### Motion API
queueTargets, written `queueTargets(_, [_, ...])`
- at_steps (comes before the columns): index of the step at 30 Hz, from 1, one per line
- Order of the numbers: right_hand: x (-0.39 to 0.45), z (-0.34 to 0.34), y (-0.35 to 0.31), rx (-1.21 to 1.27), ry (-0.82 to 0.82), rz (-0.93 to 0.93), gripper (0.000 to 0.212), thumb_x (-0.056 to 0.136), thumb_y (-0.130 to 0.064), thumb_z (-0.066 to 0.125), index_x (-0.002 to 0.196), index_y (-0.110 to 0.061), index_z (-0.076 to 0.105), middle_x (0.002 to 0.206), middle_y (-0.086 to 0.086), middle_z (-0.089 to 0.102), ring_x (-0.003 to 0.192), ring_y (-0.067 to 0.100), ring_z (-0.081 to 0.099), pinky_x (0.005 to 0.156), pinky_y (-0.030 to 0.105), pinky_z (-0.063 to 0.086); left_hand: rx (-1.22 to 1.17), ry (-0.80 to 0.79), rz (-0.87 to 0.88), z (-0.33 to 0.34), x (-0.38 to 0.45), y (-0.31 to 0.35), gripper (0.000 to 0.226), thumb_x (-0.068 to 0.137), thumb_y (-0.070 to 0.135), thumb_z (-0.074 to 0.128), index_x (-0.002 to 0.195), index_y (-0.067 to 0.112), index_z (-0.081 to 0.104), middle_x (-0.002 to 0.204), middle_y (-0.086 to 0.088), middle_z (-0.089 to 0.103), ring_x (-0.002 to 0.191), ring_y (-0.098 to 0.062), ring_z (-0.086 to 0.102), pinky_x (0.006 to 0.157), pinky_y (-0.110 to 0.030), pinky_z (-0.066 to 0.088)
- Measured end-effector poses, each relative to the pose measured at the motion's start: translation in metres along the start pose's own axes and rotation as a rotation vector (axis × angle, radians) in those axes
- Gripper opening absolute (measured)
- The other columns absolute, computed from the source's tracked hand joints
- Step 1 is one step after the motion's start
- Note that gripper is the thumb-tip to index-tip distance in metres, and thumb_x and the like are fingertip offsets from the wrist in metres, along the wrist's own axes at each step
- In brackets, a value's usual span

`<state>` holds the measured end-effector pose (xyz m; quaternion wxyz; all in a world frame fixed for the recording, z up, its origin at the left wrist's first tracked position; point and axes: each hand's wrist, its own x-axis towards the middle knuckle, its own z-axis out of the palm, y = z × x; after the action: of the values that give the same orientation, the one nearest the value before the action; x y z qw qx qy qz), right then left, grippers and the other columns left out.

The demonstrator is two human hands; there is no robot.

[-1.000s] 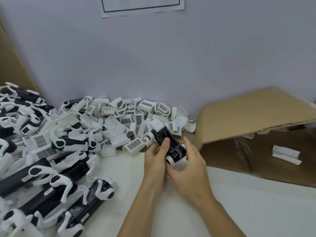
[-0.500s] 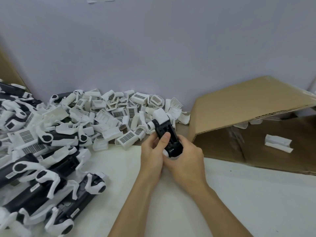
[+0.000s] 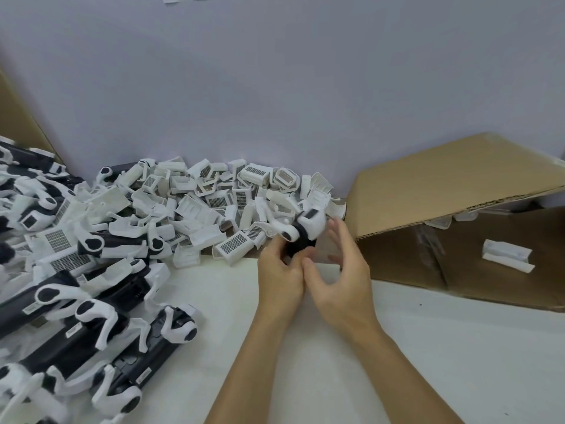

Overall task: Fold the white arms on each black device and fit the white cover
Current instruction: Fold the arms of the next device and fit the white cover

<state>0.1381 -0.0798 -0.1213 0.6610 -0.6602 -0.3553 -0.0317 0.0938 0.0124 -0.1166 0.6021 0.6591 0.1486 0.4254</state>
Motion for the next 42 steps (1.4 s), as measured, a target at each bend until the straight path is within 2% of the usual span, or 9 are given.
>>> queueTargets(5, [0.001,-0.002,-0.004,0.079,0.102,0.039,0.097,0.063,-0.043,0.085,0.147,-0.036,0.037,0.128,-0.030,0.058,0.122,-0.001,0.056,0.100,0.022,0.049,0.117,-0.186,0.103,0.005,-0.008,0.001,0.049,0.083,-0.001,0.061,0.112,0.036,0.070,0.111,0.012,0.073,0.103,-0.010,0.070,0.085,-0.023,0.056])
queueTargets(9, [0.004,-0.001,-0.003,0.125,0.171,0.088,0.070,0.062,-0.037,0.085,0.125,-0.043,0.055,0.108,-0.025,0.069,0.105,-0.002,0.066,0.083,0.013,0.053,0.287,-0.139,0.175,-0.001,-0.006,-0.006,0.048,0.084,-0.011,0.059,0.114,0.026,0.070,0.101,0.012,0.075,0.091,-0.007,0.069,0.077,-0.028,0.055])
queueTargets(19, [0.005,-0.004,-0.005,0.197,0.173,0.096,0.063,0.066,-0.027,0.085,0.125,-0.022,0.064,0.106,-0.010,0.074,0.101,0.010,0.071,0.083,0.023,0.056,0.318,-0.158,0.178,-0.001,-0.008,-0.002,0.038,0.080,0.006,0.045,0.109,0.018,0.068,0.094,0.008,0.072,0.082,-0.003,0.062,0.070,-0.019,0.046])
queueTargets(23, [0.002,-0.003,-0.004,0.202,0.067,0.097,0.083,0.076,-0.023,0.078,0.150,-0.020,0.041,0.130,-0.011,0.066,0.122,0.004,0.060,0.094,0.024,0.052,0.059,-0.058,0.059,0.002,-0.006,0.003,0.035,0.082,0.000,0.053,0.105,0.026,0.054,0.093,0.010,0.073,0.088,-0.018,0.070,0.076,-0.035,0.058])
queueTargets(25, [0.000,-0.002,-0.004,0.163,0.047,0.078,0.082,0.083,-0.026,0.067,0.155,-0.015,0.030,0.140,-0.010,0.057,0.130,-0.002,0.051,0.099,0.020,0.047,-0.091,0.093,0.010,0.001,-0.003,0.007,0.031,0.089,-0.001,0.060,0.100,0.027,0.054,0.089,0.008,0.075,0.085,-0.013,0.071,0.069,-0.022,0.056])
queueTargets(27, [0.000,-0.001,-0.004,0.107,0.066,0.052,0.071,0.087,-0.026,0.057,0.152,-0.016,0.034,0.137,-0.017,0.056,0.127,-0.004,0.053,0.092,0.012,0.044,-0.176,0.257,-0.072,-0.005,0.003,0.008,0.019,0.098,0.006,0.058,0.100,0.025,0.059,0.086,0.007,0.074,0.081,-0.007,0.070,0.067,-0.014,0.051])
queueTargets(32, [0.004,-0.001,0.003,0.055,0.064,0.092,0.046,0.096,-0.005,0.055,0.141,-0.016,0.052,0.122,-0.017,0.061,0.118,0.004,0.060,0.089,0.015,0.049,-0.690,0.391,-0.445,-0.014,0.014,0.012,0.026,0.104,0.007,0.040,0.105,0.001,0.065,0.081,-0.009,0.072,0.078,-0.025,0.067,0.079,-0.041,0.056])
queueTargets(37, [0.004,-0.002,0.006,0.082,0.082,0.168,0.039,0.099,-0.003,0.050,0.133,-0.018,0.059,0.119,-0.009,0.068,0.110,0.003,0.064,0.082,0.017,0.049,-0.956,0.222,-0.523,-0.016,0.009,0.021,0.045,0.095,0.046,0.050,0.079,0.010,0.071,0.071,-0.007,0.062,0.059,-0.021,0.052,0.065,-0.035,0.041])
queueTargets(42, [0.005,-0.002,0.001,0.083,0.088,0.226,0.031,0.099,-0.005,0.051,0.119,-0.026,0.063,0.106,-0.011,0.071,0.099,0.002,0.065,0.080,0.028,0.053,-0.945,0.132,-0.577,-0.012,0.007,0.029,0.021,0.090,0.031,0.060,0.087,0.010,0.065,0.072,-0.008,0.061,0.058,-0.019,0.059,0.060,-0.030,0.047])
